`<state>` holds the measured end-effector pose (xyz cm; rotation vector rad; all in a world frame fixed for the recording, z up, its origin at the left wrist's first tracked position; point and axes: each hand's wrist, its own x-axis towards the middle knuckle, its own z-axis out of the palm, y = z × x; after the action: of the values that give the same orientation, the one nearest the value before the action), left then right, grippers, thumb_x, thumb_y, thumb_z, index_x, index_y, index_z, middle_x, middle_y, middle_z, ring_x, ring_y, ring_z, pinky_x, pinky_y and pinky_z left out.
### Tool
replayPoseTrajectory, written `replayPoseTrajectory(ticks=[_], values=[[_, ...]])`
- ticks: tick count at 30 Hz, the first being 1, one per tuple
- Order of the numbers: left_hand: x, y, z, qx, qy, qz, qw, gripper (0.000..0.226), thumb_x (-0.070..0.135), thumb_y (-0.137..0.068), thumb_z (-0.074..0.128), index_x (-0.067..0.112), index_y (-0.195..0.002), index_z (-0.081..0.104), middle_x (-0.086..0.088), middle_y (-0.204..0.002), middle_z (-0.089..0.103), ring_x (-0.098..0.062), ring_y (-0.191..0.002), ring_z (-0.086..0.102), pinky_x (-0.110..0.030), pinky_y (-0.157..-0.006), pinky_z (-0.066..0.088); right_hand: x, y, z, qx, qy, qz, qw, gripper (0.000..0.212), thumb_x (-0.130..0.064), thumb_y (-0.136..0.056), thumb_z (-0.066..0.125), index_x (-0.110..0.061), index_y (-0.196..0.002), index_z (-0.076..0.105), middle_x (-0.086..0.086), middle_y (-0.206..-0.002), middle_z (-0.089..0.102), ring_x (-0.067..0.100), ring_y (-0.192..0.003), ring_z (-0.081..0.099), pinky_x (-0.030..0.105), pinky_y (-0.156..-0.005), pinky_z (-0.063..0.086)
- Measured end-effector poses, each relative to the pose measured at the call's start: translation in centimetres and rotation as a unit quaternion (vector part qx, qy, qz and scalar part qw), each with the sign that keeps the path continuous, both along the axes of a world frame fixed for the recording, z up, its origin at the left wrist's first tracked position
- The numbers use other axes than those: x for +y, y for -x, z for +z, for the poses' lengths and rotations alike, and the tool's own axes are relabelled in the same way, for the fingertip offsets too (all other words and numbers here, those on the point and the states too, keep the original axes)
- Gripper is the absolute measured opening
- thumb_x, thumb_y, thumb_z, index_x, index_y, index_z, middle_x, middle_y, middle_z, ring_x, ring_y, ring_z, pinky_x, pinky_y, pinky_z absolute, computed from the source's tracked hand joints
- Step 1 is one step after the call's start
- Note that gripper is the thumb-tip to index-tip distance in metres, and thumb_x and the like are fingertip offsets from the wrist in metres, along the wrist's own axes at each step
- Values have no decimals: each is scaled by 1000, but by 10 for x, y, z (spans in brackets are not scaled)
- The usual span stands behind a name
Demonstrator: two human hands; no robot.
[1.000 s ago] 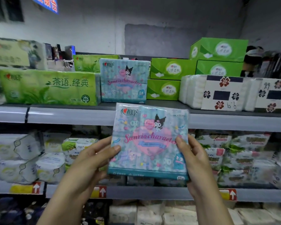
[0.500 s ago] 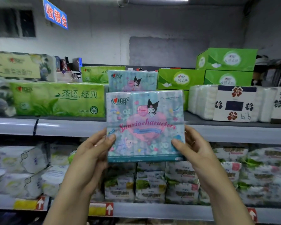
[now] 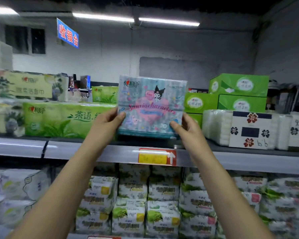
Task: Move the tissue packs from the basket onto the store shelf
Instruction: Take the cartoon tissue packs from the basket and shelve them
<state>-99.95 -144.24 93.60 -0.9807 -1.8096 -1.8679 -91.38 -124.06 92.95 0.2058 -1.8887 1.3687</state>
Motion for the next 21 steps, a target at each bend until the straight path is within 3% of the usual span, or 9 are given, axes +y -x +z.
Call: replayPoseTrajectory(ticks=[4,7,10,15,19,21], values=[[9,22,-11,89,53,157,982,14,16,-92,59,14,-80,66,1,-81,57,-17,-80,54,-18,-66,38,6,11,0,-22,-24,-19,999,35,-13,-95,53,-23,-128,50,-10,-116,62,10,-111,59,23,-93,47],[17,30,-20,91,66,221,969,23,21,-89,63,-1,-94,70,0,-90,51,-26,-92,54,-29,-79,40,12,15,-2,-46,-51,-34,997,32,-14,-95,52,-31,-122,47,-14,-113,60,7,-108,58,21,-91,46],[21,32,-24,106,54,239,964,26,22,-89,64,0,-103,70,1,-95,52,-26,-95,55,-32,-81,43,14,18,-4,-69,-85,-62,992,26,-16,-95,53,-30,-116,48,-18,-105,58,-6,-94,54,4,-76,41],[23,32,-26,113,36,251,961,31,20,-89,64,0,-112,68,2,-97,53,-25,-96,57,-30,-81,43,15,23,-6,-86,-109,-91,986,22,-16,-94,55,-27,-113,51,-15,-101,60,-11,-89,53,0,-70,40],[24,31,-29,126,45,279,951,33,20,-88,65,5,-118,66,4,-100,52,-19,-92,56,-27,-75,41,15,24,-8,-85,-130,-108,982,31,-17,-93,56,-24,-123,52,-11,-108,61,4,-100,56,20,-84,44],[24,30,-30,135,52,286,947,33,21,-89,64,7,-119,66,5,-102,51,-18,-90,56,-26,-73,40,15,24,-8,-85,-143,-115,979,33,-18,-93,56,-23,-125,51,-12,-109,60,4,-102,55,22,-85,42]])
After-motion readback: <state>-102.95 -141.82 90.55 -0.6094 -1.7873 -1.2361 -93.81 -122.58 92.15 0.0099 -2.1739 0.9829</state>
